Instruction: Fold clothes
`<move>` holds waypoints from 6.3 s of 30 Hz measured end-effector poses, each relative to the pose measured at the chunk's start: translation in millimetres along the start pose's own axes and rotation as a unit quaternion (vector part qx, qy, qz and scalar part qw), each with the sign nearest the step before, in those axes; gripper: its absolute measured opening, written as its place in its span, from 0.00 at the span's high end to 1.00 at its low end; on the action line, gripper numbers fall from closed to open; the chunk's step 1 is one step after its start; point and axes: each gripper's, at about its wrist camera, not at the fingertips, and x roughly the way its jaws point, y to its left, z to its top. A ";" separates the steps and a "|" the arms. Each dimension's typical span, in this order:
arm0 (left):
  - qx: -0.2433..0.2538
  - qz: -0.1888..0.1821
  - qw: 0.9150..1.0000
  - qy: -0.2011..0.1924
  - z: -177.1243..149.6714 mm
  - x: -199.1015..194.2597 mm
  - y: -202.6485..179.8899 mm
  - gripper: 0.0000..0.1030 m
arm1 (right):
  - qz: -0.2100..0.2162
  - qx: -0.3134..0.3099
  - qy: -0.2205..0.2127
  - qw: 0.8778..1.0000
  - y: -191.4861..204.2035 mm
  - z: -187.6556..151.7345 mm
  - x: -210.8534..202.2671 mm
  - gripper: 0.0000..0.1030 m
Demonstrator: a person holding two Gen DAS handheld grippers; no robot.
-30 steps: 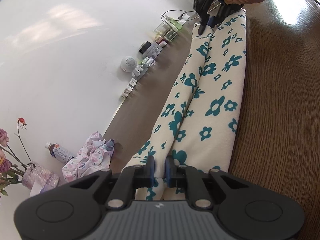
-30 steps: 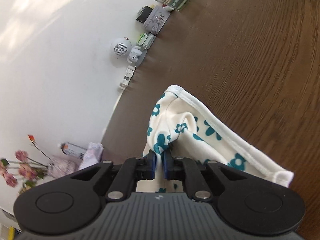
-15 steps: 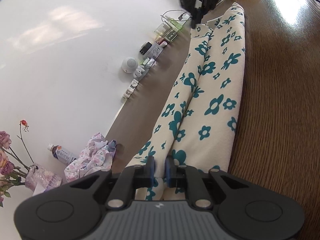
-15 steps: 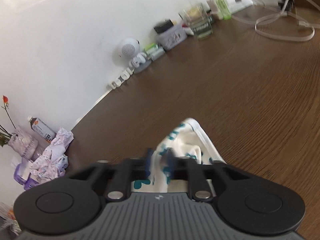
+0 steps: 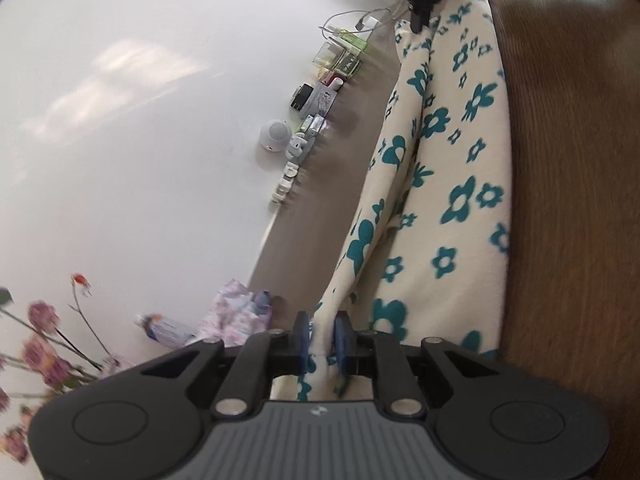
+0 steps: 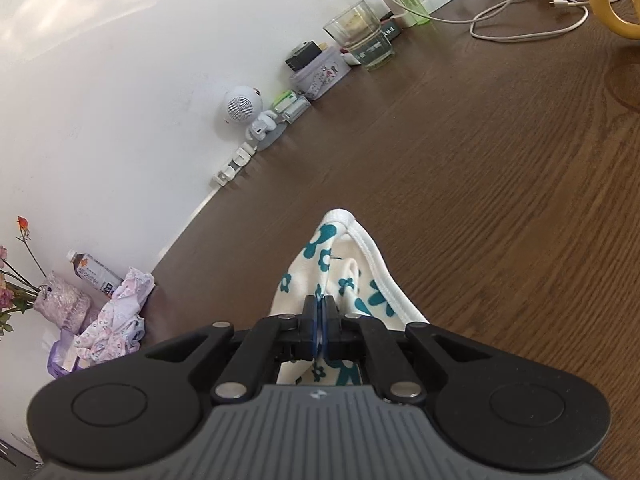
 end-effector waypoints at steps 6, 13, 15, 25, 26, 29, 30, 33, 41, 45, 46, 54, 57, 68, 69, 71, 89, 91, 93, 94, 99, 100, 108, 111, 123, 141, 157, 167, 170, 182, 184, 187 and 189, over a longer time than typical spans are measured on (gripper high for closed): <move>0.020 -0.028 0.999 0.005 -4.7 1.0 -8.8 0.94 | -0.001 0.000 0.001 1.000 -3.7 -5.4 2.4 0.98; -0.038 -0.033 0.999 0.019 -6.6 -18.8 20.6 0.50 | 0.006 -0.012 -0.016 1.000 -4.0 -2.5 -17.9 0.90; -0.089 -0.042 0.995 0.019 -8.9 -28.2 41.7 0.50 | 0.002 -0.046 -0.035 0.998 3.9 -2.3 -28.7 0.90; -0.379 -0.085 0.920 0.043 -26.7 5.5 115.8 0.51 | -0.026 -0.273 -0.054 0.960 68.0 -22.6 -1.6 0.80; -0.393 -0.093 0.913 0.059 -34.5 9.0 114.9 0.53 | -0.038 -0.289 -0.051 0.955 70.9 -24.7 4.5 0.79; -0.433 -0.115 0.888 0.106 -57.8 19.7 112.1 0.73 | -0.071 -0.319 -0.039 0.944 72.6 -28.6 18.7 0.78; -0.451 -0.123 0.876 0.116 -66.6 19.4 110.0 0.78 | -0.080 -0.316 -0.034 0.945 67.2 -28.0 20.1 0.78; -0.494 -0.135 0.850 0.126 -85.4 12.4 102.6 0.79 | -0.093 -0.295 -0.024 0.951 50.0 -25.6 21.2 0.78; -0.511 -0.118 0.844 0.110 -89.5 -2.4 100.8 0.75 | -0.091 -0.247 -0.015 0.965 34.7 -19.3 23.2 0.64; -0.540 -0.117 0.828 0.093 -101.8 -17.0 121.1 0.59 | -0.068 -0.283 -0.039 0.956 67.2 -30.6 3.9 0.64; -0.553 -0.110 0.821 0.092 -110.0 -19.6 129.3 0.54 | -0.060 -0.305 -0.046 0.949 79.4 -35.5 -1.8 0.64; -0.594 -0.126 0.784 0.131 -167.6 17.1 176.6 0.51 | 0.053 -0.433 0.015 0.900 173.8 -98.3 6.2 0.64; -0.588 -0.158 0.779 0.147 -177.2 41.5 181.7 0.52 | 0.074 -0.456 0.039 0.886 194.3 -121.3 17.5 0.64; -0.542 -0.225 0.793 0.164 -192.5 64.0 172.4 0.98 | 0.143 -0.525 0.118 0.831 262.9 -199.5 56.4 0.64; -0.535 -0.231 0.797 0.162 -191.1 61.1 171.4 0.98 | 0.142 -0.525 0.117 0.831 262.4 -200.1 57.2 0.64; -0.518 -0.236 0.806 0.162 -189.6 51.9 169.3 0.98 | 0.141 -0.524 0.115 0.832 261.5 -201.3 58.7 0.64; -0.526 -0.195 0.819 0.118 -179.9 11.4 198.1 0.90 | 0.130 -0.521 0.100 0.838 254.8 -211.6 70.5 0.64; -0.524 -0.220 0.817 0.099 -170.5 23.7 199.8 0.82 | 0.129 -0.522 0.098 0.837 254.9 -212.5 70.4 0.64; -0.518 -0.261 0.810 0.090 -159.2 41.1 193.7 0.76 | 0.129 -0.521 0.097 0.838 254.7 -212.8 70.2 0.64; -0.508 -0.279 0.810 0.090 -152.8 49.4 187.5 0.74 | 0.129 -0.521 0.097 0.838 254.6 -212.8 70.3 0.64; -0.475 -0.305 0.819 0.106 -147.5 62.7 158.3 0.76 | 0.129 -0.519 0.097 0.839 253.9 -213.3 70.4 0.64; -0.481 -0.302 0.817 0.100 -151.6 59.9 156.4 0.77 | 0.129 -0.519 0.097 0.840 253.7 -213.1 70.5 0.64; -0.530 -0.268 0.799 0.091 -181.1 30.6 149.0 0.87 | 0.131 -0.516 0.098 0.841 252.7 -212.3 70.9 0.63; -0.545 -0.249 0.796 0.087 -183.6 23.5 146.5 0.87 | 0.130 -0.516 0.097 0.841 252.6 -212.5 70.8 0.62; -0.490 -0.240 0.836 0.061 -128.4 14.6 122.7 0.83 | 0.131 -0.514 0.098 0.842 252.0 -212.6 70.6 0.62; -0.510 -0.169 0.842 0.052 -94.6 -9.0 118.1 0.59 | 0.150 -0.468 0.104 0.865 236.6 -193.9 58.2 0.61; -0.598 -0.171 0.781 0.052 -54.1 22.3 101.3 0.23 | 0.006 -0.401 0.024 0.916 144.3 -124.0 20.0 0.56; -0.592 -0.148 0.786 0.097 -43.7 42.5 82.5 0.00 | -0.004 -0.435 0.038 0.900 150.3 -139.9 30.0 0.34; -0.595 -0.148 0.784 0.095 -45.1 42.7 82.1 0.00 | -0.006 -0.435 0.040 0.899 152.8 -142.2 30.7 0.29; -0.594 -0.147 0.785 0.094 -43.8 41.9 81.5 0.00 | 0.003 -0.444 0.064 0.894 159.1 -147.7 38.8 0.01; -0.595 -0.147 0.784 0.093 -44.4 41.8 81.6 0.00 | 0.004 -0.443 0.064 0.894 159.0 -147.7 38.5 0.01; -0.604 -0.151 0.778 0.087 -48.1 41.2 82.7 0.00 | 0.004 -0.442 0.064 0.895 158.6 -147.5 38.4 0.01; -0.614 -0.155 0.770 0.080 -52.1 40.3 84.0 0.00 | 0.004 -0.442 0.064 0.895 158.4 -147.4 38.3 0.01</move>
